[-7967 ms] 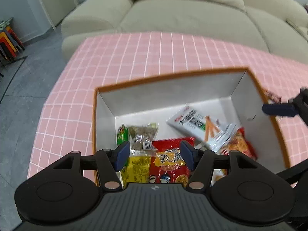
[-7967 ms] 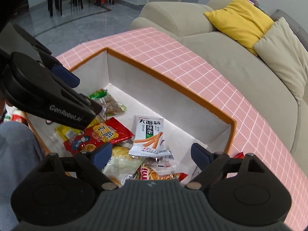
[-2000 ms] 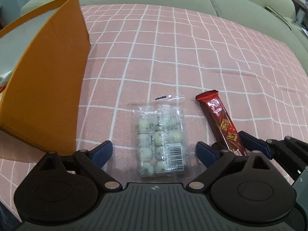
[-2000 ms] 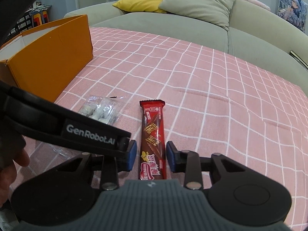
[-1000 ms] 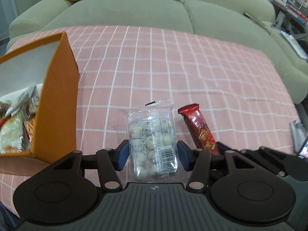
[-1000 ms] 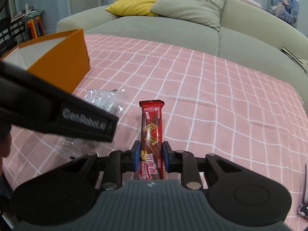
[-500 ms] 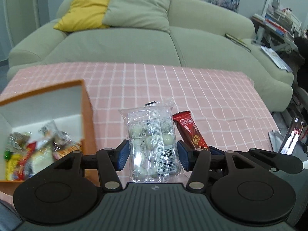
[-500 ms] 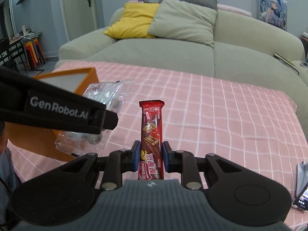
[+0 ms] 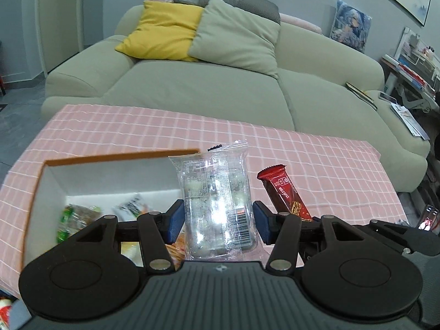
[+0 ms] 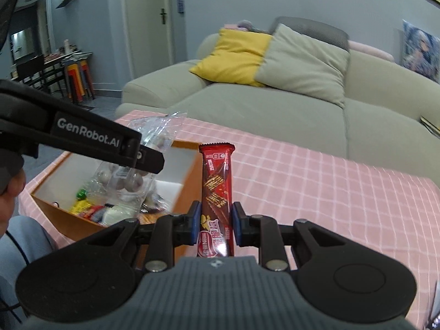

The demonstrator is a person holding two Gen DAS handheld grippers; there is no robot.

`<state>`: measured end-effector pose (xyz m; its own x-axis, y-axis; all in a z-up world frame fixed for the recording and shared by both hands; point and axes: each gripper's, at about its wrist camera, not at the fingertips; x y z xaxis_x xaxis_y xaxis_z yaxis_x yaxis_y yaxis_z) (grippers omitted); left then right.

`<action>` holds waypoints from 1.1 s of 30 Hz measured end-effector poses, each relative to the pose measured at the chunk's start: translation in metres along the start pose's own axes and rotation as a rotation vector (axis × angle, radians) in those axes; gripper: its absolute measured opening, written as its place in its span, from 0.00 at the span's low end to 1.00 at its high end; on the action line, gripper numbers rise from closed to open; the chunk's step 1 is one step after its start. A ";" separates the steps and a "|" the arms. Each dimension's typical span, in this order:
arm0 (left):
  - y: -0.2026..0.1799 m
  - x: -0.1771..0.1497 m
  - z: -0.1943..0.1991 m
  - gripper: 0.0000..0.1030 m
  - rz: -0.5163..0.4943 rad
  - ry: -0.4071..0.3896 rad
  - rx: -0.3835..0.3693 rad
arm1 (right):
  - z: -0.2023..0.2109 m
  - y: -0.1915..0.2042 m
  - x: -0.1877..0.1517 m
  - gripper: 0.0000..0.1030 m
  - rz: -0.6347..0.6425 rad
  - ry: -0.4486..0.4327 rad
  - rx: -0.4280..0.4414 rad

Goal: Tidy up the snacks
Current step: 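Carry the ball packet and chocolate bar over the box and open both tools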

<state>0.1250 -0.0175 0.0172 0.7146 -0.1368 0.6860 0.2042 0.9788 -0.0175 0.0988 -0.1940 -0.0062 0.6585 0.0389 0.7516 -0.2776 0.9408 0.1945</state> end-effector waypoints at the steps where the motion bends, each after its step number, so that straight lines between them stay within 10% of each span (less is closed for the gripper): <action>1: 0.006 0.001 0.001 0.59 0.003 -0.002 0.003 | -0.001 0.006 0.003 0.20 0.009 0.000 0.010; 13: 0.106 0.009 0.001 0.60 0.200 -0.074 0.078 | -0.039 0.068 0.038 0.20 0.109 0.036 0.094; 33: 0.169 -0.024 -0.062 0.60 0.139 0.175 0.087 | -0.159 0.137 0.046 0.20 0.355 0.240 0.053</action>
<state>0.1844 0.1421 -0.0474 0.8384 -0.0165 0.5448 0.0427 0.9985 -0.0355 0.2018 -0.0096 -0.0452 0.6580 0.4401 0.6110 -0.5476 0.8367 -0.0130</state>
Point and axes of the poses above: each gripper's, at about its wrist camera, not at the fingertips, and z roughly against the way its jaws point, y to its left, x to its top, and after that the axes turned 10 degrees about -z, right-handed
